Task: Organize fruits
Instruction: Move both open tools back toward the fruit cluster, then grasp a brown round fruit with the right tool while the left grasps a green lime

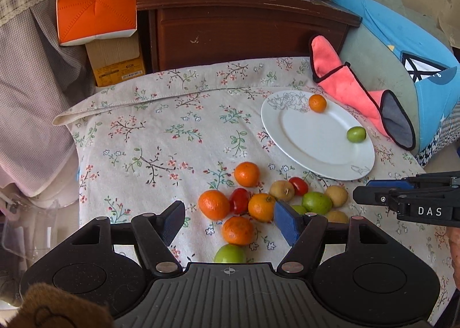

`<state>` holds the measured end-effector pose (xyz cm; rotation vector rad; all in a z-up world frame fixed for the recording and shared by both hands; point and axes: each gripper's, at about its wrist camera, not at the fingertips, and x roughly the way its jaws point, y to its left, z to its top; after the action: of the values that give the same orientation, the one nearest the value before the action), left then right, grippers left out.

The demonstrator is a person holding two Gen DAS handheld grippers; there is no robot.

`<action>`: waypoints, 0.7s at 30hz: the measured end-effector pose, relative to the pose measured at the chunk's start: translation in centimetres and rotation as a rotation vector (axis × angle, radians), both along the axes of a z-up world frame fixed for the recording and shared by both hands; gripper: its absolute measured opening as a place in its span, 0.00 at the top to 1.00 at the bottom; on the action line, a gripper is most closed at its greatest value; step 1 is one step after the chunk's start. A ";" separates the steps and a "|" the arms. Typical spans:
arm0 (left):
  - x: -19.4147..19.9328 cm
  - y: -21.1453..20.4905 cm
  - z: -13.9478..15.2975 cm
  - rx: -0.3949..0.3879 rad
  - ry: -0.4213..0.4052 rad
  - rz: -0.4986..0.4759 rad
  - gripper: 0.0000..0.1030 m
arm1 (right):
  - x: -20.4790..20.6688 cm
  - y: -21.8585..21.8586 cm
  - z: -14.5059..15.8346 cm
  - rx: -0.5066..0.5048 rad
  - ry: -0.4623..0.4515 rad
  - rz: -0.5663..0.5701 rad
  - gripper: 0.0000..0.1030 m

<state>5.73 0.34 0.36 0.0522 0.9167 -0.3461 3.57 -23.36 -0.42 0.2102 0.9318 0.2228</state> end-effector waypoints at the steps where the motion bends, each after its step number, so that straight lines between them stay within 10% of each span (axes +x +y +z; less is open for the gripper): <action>1: -0.4 0.1 -0.4 0.011 0.005 -0.010 0.33 | -0.2 0.1 -0.2 -0.002 0.008 0.011 0.71; 21: -1.8 -0.3 -3.9 0.103 0.057 -0.070 0.37 | -0.5 2.4 -2.5 -0.037 0.078 0.097 0.67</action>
<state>3.94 0.01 -3.54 0.1701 0.9908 -0.3664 3.04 -20.92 -2.90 0.1401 1.0241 0.2877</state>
